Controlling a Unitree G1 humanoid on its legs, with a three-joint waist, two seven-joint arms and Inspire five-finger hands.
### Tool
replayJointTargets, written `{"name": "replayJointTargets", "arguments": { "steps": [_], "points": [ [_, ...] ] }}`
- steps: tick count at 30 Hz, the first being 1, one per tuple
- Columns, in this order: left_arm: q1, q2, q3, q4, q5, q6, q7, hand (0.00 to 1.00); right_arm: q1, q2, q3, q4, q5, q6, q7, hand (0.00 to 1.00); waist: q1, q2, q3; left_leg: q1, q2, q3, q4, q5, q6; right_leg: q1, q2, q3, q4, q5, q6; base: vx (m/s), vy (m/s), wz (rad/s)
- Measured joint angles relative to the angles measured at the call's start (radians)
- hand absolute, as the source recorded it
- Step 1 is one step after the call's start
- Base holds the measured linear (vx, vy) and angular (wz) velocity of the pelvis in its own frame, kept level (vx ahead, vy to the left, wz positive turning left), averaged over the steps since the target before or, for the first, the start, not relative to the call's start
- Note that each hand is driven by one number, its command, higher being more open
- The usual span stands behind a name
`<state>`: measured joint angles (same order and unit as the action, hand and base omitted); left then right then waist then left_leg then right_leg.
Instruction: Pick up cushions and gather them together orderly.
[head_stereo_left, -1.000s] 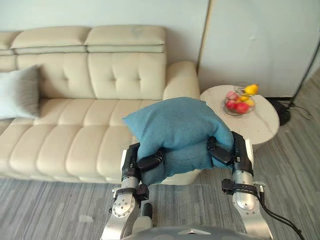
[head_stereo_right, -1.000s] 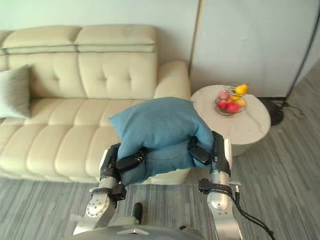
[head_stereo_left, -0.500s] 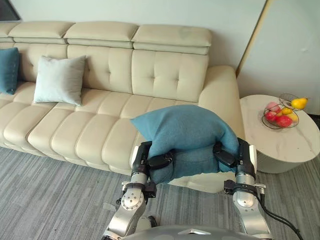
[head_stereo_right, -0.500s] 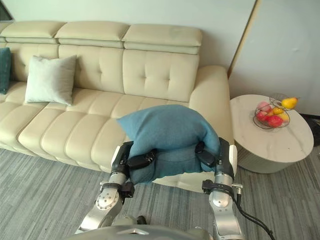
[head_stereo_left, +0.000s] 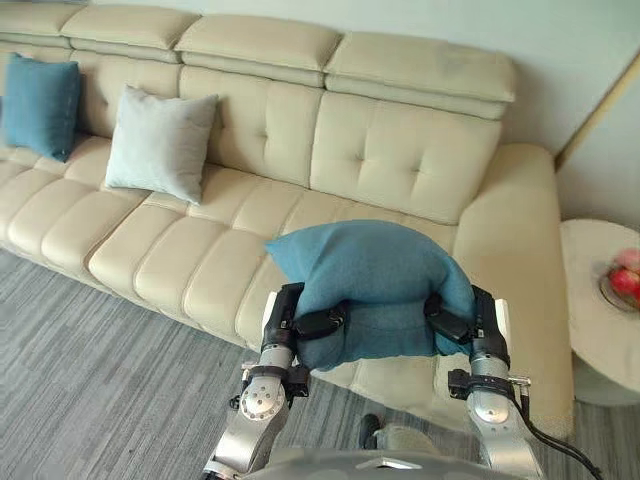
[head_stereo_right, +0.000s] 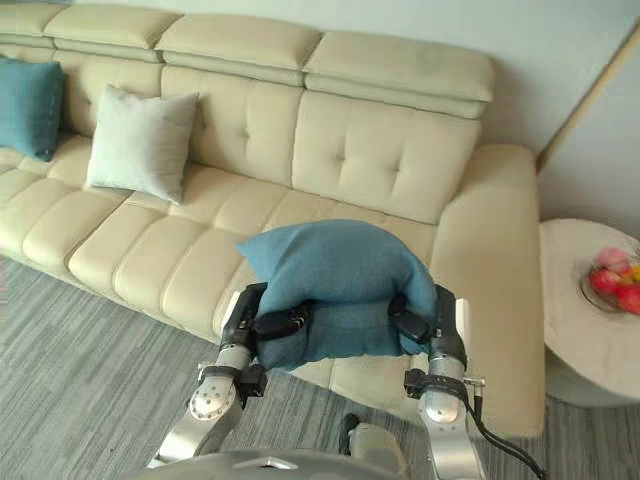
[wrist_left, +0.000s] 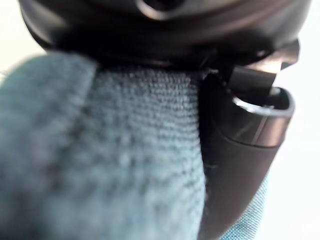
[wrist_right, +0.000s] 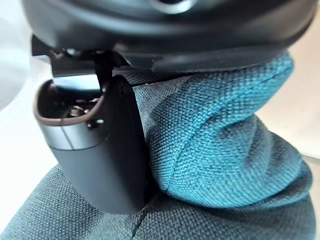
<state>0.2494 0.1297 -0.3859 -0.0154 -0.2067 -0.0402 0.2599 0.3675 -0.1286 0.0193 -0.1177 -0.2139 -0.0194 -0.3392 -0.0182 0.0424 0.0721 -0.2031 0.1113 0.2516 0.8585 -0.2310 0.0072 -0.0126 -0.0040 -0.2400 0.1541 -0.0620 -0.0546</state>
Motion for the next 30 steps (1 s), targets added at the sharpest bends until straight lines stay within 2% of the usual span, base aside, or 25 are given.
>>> {"name": "replayJointTargets", "arguments": {
  "steps": [1,2,3,4,5,6,7,8,9,13,18,22,27,30],
  "points": [
    [0.009,-0.004,0.001,-0.017,0.000,-0.004,-0.001,0.00,-0.003,0.001,-0.001,-0.045,0.000,-0.001,-0.005,0.00,0.024,0.004,-0.002,-0.051,0.056,0.008,0.059,-0.031,-0.006,0.024,0.001,0.027,-0.018,0.000,0.000,0.31,0.124,-0.62],
    [0.010,-0.008,0.002,-0.029,0.000,-0.005,-0.001,0.00,-0.009,0.001,-0.001,-0.068,0.000,-0.004,-0.011,0.00,0.033,0.004,-0.002,-0.080,0.086,0.000,0.048,-0.052,-0.011,0.027,-0.003,0.043,-0.020,0.000,0.000,0.22,0.142,-0.61],
    [0.009,-0.012,0.005,-0.034,0.000,-0.011,-0.003,0.00,-0.021,0.002,-0.001,-0.076,0.000,-0.006,-0.015,0.00,0.041,0.001,0.000,-0.098,0.102,-0.020,-0.007,-0.061,-0.023,0.031,-0.012,0.063,-0.019,0.000,0.000,0.24,0.234,-0.51],
    [0.009,-0.021,0.010,-0.035,0.000,-0.016,-0.004,0.00,-0.038,0.006,-0.004,-0.075,0.000,-0.006,-0.016,0.00,0.045,-0.002,0.002,-0.097,0.102,-0.066,-0.129,-0.064,-0.033,0.037,-0.031,0.088,-0.012,-0.005,0.007,0.17,0.232,-0.50],
    [0.009,-0.024,0.011,-0.037,0.000,-0.016,-0.004,0.00,-0.044,0.006,-0.004,-0.075,-0.001,-0.006,-0.017,0.00,0.045,-0.003,0.002,-0.089,0.098,-0.104,-0.227,-0.057,-0.039,0.038,-0.044,0.102,0.003,-0.016,0.025,0.30,0.499,-0.63],
    [0.014,-0.033,0.009,-0.042,0.000,-0.016,-0.004,0.00,-0.046,-0.002,-0.006,-0.076,-0.001,-0.006,-0.021,0.00,0.045,0.025,-0.009,-0.040,0.101,-0.200,-0.480,0.102,-0.061,0.039,-0.049,0.133,0.029,-0.062,0.094,0.25,0.454,-0.55],
    [0.013,-0.031,0.013,-0.040,0.002,-0.018,-0.004,0.00,-0.053,-0.002,-0.005,-0.061,-0.002,-0.008,-0.021,0.00,0.046,0.018,-0.006,-0.035,0.095,-0.211,-0.481,0.115,-0.130,0.046,-0.057,0.155,0.033,-0.095,0.126,0.27,0.489,-0.52],
    [0.010,-0.021,0.018,-0.034,0.002,-0.015,-0.001,0.00,-0.054,0.036,-0.003,-0.036,-0.001,-0.004,-0.019,0.00,0.041,-0.018,-0.004,-0.023,0.056,-0.205,-0.469,0.105,-0.123,0.047,-0.096,0.177,0.030,-0.109,0.136,0.13,0.275,-0.23],
    [0.006,-0.019,0.018,-0.034,0.003,-0.015,0.000,0.00,-0.056,0.058,-0.005,-0.029,-0.001,-0.004,-0.021,0.00,0.039,-0.034,0.010,-0.027,0.032,-0.211,-0.437,0.101,-0.119,0.048,-0.118,0.191,0.034,-0.108,0.139,0.10,0.237,-0.15],
    [0.027,-0.013,0.018,-0.034,0.003,-0.015,0.002,0.00,-0.062,0.060,0.000,-0.003,-0.002,-0.004,-0.014,0.00,0.046,-0.037,0.011,-0.022,0.019,-0.205,-0.416,0.065,-0.105,0.046,-0.129,0.229,0.028,-0.099,0.148,0.05,0.125,-0.23],
    [0.044,0.000,0.002,-0.034,0.003,-0.015,0.002,0.00,-0.055,0.060,0.000,0.017,-0.022,-0.004,-0.012,0.00,0.046,-0.050,0.007,0.031,0.011,-0.166,-0.495,0.062,-0.101,0.040,-0.136,0.302,-0.017,-0.093,0.158,0.01,0.027,-0.39],
    [0.046,0.004,-0.002,-0.034,0.021,-0.014,0.002,0.00,-0.056,0.060,0.000,0.058,-0.023,-0.003,-0.015,0.00,0.037,-0.071,-0.016,0.044,0.010,-0.118,-0.565,0.086,-0.102,-0.005,-0.137,0.361,-0.048,-0.061,0.162,0.02,-0.001,-0.40],
    [0.024,0.004,-0.002,-0.034,0.026,-0.013,0.016,0.00,-0.094,0.051,0.009,0.089,-0.042,0.001,-0.032,0.00,0.031,-0.069,-0.018,0.034,0.011,-0.063,-0.646,0.121,-0.093,-0.080,-0.135,0.413,-0.077,0.006,0.160,0.03,0.025,-0.42],
    [-0.031,0.003,-0.002,-0.034,0.056,-0.012,0.048,0.00,-0.141,0.046,0.024,0.090,-0.068,0.011,-0.062,0.00,0.029,-0.067,-0.018,0.003,0.011,-0.027,-0.694,0.152,-0.085,-0.153,-0.132,0.416,-0.079,0.052,0.163,-0.02,0.035,-0.30]
  ]
}}
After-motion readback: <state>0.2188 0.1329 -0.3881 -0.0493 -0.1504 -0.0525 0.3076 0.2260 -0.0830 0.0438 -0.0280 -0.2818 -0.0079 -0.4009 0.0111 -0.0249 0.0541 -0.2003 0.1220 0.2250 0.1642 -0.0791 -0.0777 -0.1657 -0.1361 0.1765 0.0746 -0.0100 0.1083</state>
